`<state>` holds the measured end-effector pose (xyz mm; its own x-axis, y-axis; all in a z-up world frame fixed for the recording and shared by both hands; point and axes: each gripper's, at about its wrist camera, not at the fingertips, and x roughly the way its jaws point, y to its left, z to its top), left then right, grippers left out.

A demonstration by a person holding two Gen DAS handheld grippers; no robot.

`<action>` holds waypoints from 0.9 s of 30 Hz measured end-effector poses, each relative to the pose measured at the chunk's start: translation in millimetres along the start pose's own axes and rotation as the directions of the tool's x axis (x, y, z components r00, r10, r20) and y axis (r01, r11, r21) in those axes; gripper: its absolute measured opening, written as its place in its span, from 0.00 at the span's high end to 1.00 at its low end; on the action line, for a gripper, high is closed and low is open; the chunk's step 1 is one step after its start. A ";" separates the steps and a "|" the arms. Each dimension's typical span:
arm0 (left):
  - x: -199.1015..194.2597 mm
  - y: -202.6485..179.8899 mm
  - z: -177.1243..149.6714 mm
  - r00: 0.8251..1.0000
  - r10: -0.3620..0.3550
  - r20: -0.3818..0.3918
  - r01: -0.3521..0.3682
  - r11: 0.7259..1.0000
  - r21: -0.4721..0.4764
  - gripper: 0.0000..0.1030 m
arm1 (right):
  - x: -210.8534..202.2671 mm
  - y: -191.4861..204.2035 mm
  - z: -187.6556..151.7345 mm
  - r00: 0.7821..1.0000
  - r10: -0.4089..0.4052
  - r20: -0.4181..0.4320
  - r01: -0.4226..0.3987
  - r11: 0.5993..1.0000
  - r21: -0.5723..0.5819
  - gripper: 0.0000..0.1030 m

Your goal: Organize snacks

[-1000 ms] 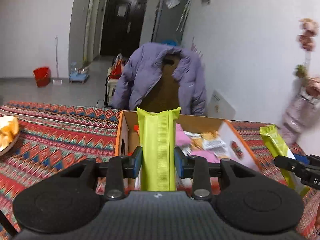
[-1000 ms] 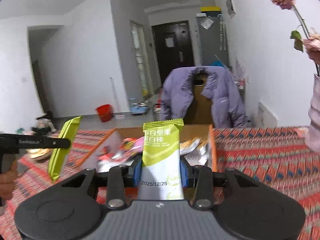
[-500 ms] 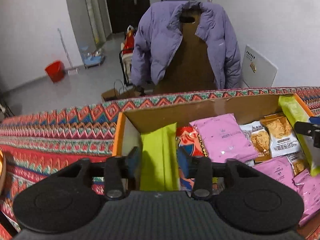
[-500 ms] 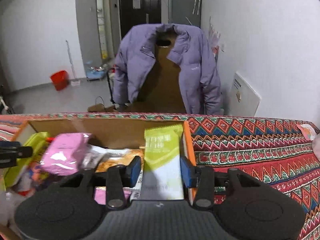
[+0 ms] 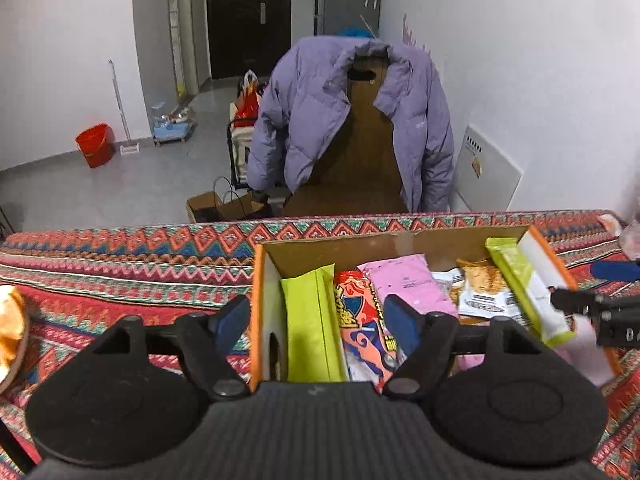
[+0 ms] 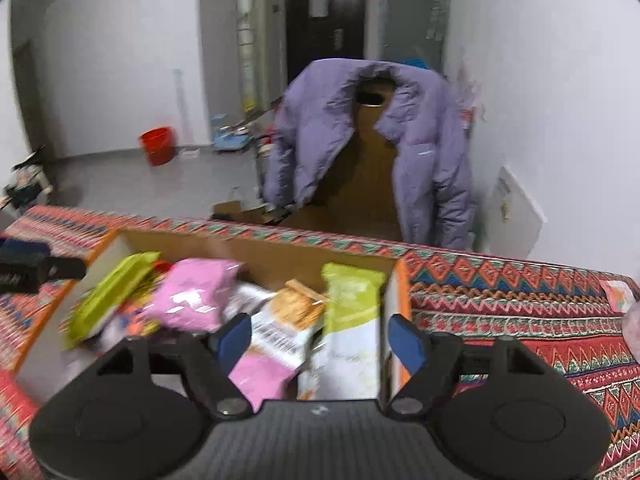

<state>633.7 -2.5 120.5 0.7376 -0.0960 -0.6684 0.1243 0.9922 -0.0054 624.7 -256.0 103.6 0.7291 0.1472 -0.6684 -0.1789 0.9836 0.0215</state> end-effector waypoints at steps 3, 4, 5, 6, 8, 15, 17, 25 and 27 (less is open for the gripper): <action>-39.0 -1.6 -11.6 0.998 0.013 0.062 -0.014 1.000 0.009 0.14 | -37.7 17.0 -6.7 0.999 0.013 0.030 -0.012 0.999 -0.036 0.13; -51.8 -1.4 -15.8 0.997 0.009 0.080 -0.010 1.000 0.007 0.13 | -50.7 21.9 -9.8 0.999 0.012 0.046 -0.010 0.999 -0.045 0.11; -66.2 -1.5 -20.8 0.995 0.002 0.099 -0.002 1.000 -0.002 0.11 | -61.8 26.1 -12.8 0.998 0.016 0.060 -0.013 0.999 -0.052 0.10; -83.4 -1.0 -28.1 0.992 0.000 0.127 0.002 1.000 -0.018 0.06 | -73.5 29.9 -16.6 0.997 0.023 0.075 -0.019 0.998 -0.056 0.08; -114.4 -1.6 -42.8 0.980 -0.003 0.201 0.010 0.999 -0.033 0.02 | -97.4 36.8 -26.3 0.993 0.043 0.106 -0.037 0.998 -0.058 0.07; -202.8 -16.4 -104.6 0.917 -0.006 0.399 0.001 1.000 0.013 0.00 | -169.0 52.3 -82.9 0.945 0.069 0.318 -0.058 0.997 -0.045 0.00; -219.0 -22.1 -122.7 0.909 -0.014 0.417 0.008 1.000 0.016 0.00 | -182.6 54.4 -100.0 0.934 0.067 0.352 -0.056 0.998 -0.040 0.00; -275.0 -36.2 -194.8 0.874 -0.021 0.486 0.015 1.000 0.017 0.00 | -250.3 64.3 -169.5 0.880 0.050 0.472 -0.032 0.998 -0.046 0.00; -289.2 -38.6 -214.8 0.868 -0.007 0.496 0.003 1.000 0.008 0.00 | -265.4 68.6 -185.4 0.872 0.039 0.489 -0.014 0.998 -0.053 0.00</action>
<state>273.0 3.9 154.2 0.9688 -0.1297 -0.2113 0.1324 0.9912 -0.0014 296.4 -246.9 144.6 0.9515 0.2170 -0.2182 -0.2242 0.9745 -0.0088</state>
